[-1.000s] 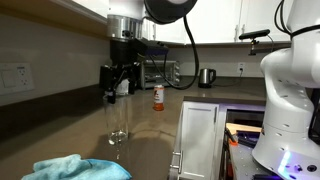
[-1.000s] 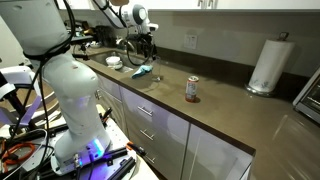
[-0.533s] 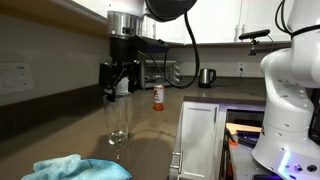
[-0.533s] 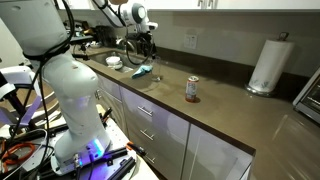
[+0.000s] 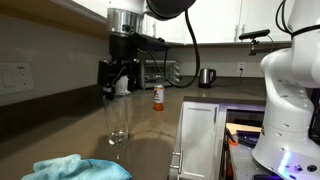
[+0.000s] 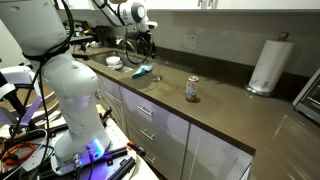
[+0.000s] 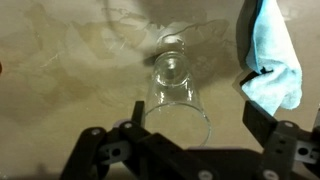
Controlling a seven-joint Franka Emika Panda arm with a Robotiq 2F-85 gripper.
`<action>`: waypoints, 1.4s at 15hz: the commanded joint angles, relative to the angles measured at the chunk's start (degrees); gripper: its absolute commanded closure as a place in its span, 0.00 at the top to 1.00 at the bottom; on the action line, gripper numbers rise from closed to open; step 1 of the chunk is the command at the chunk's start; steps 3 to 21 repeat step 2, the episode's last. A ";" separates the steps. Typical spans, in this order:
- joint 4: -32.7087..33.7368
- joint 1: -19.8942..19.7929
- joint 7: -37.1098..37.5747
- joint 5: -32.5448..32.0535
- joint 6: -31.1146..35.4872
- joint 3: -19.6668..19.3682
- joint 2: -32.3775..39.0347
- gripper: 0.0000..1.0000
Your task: Slide the glass forward
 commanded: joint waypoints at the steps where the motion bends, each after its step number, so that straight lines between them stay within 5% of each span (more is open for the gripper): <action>1: 0.04 -0.41 -0.15 0.14 -0.07 0.38 -0.07 1.00; 21: 0.04 -0.41 -0.15 0.14 -0.07 0.38 -0.08 1.00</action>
